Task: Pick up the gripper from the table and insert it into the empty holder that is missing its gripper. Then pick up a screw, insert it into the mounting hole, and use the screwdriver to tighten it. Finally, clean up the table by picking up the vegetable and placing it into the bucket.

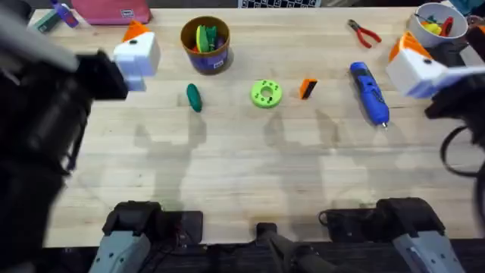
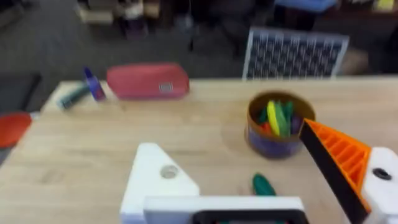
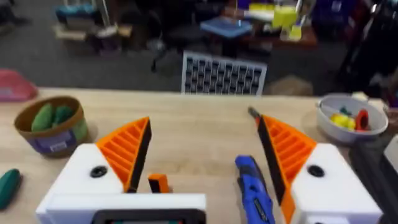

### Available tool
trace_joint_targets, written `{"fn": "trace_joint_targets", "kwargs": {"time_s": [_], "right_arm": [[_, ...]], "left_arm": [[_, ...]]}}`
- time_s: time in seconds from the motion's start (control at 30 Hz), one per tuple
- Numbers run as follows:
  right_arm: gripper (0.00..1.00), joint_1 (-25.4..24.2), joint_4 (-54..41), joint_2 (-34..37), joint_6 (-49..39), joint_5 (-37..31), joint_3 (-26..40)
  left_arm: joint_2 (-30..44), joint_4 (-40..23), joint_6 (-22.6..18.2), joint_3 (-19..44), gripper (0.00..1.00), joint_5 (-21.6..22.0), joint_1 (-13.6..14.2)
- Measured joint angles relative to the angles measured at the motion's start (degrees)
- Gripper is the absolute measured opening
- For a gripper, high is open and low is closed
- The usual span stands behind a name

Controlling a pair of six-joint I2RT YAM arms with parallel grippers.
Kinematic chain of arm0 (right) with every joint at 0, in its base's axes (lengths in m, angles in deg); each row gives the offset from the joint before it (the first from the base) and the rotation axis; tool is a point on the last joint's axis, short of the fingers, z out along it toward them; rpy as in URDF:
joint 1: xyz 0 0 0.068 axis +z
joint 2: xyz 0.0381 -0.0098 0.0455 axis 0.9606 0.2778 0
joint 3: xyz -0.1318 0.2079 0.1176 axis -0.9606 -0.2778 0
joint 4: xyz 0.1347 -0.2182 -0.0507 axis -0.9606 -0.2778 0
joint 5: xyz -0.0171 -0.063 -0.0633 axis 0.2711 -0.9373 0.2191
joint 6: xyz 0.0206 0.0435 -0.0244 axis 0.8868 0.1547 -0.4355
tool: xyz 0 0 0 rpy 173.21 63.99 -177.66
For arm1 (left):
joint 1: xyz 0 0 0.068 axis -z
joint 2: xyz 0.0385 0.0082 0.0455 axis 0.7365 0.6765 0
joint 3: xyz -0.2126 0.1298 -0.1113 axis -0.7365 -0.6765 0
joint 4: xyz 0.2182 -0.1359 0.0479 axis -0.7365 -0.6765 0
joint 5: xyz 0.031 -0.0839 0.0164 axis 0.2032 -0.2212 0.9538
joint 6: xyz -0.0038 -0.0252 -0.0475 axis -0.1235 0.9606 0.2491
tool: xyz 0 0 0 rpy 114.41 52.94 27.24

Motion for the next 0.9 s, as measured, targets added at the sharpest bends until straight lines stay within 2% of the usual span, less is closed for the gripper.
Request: {"fn": "trace_joint_targets", "kwargs": {"time_s": [0.23, 0.43, 0.67, 0.9], "right_arm": [[0.993, 0.00, -16.55, 19.20, -0.32, 0.00, 17.07], [0.993, 0.00, -28.31, 32.71, -0.68, 0.00, 27.54], [0.994, 0.00, -34.62, 42.37, -0.71, 0.00, 32.07], [0.994, 0.00, -35.45, 45.66, -0.71, 0.00, 32.10]], "left_arm": [[19.50, -12.57, 3.72, 13.44, 0.985, -0.01, 0.00], [30.95, -20.42, 5.27, 20.75, 0.985, -1.94, 0.00], [37.52, -24.18, 5.78, 22.70, 0.985, -4.57, 0.00], [39.52, -24.22, 5.98, 22.70, 0.985, -7.47, 0.00]]}}
